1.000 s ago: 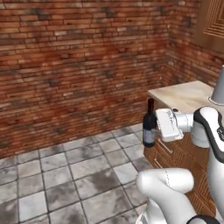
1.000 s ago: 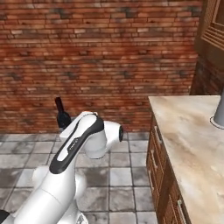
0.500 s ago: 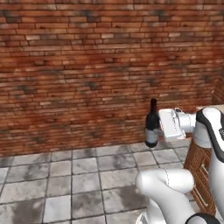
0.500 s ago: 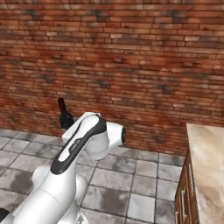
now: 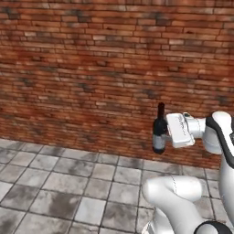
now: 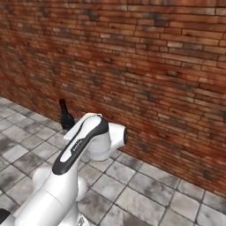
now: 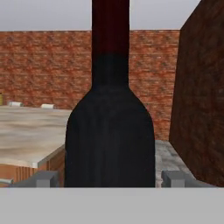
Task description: There is a wine glass and glass cup on the dining counter. Place the wine bottle next to the wine glass and the juice bottle next to the glass cup.
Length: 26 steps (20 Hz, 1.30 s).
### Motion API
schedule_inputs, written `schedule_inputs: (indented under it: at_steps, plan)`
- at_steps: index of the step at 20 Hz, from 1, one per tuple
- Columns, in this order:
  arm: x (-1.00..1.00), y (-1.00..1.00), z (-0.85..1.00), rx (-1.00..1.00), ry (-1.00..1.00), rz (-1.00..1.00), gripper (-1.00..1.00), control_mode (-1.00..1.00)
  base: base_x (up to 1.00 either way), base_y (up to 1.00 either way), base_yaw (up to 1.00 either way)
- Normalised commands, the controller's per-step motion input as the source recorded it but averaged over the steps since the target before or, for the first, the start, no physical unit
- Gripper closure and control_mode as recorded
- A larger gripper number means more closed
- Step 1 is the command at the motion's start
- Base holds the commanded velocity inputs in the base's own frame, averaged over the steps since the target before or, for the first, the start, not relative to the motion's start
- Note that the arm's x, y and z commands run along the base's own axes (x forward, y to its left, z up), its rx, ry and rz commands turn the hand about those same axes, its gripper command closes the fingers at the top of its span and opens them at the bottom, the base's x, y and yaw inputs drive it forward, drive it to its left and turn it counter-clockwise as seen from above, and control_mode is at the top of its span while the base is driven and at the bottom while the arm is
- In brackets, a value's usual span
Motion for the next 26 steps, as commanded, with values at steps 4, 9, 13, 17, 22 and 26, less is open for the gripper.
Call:
schedule_inputs:
  at_steps: [4,9,13,17,22,26]
  plan:
    - [0.0,0.0,0.0,0.0,0.0,0.0,1.0,1.0,0.7,0.0,0.47]
    - [0.0,0.0,0.0,0.0,0.0,0.0,1.0,1.0,0.79,0.0,0.39]
    - [0.0,0.0,0.0,0.0,0.0,0.0,1.0,1.0,0.82,0.0,0.37]
    - [0.0,0.0,0.0,0.0,0.0,0.0,1.0,1.0,0.82,0.0,0.38]
    - [0.0,0.0,0.0,0.0,0.0,0.0,1.0,1.0,0.78,0.0,0.42]
    - [0.0,0.0,0.0,0.0,0.0,0.0,1.0,1.0,0.77,0.0,0.43]
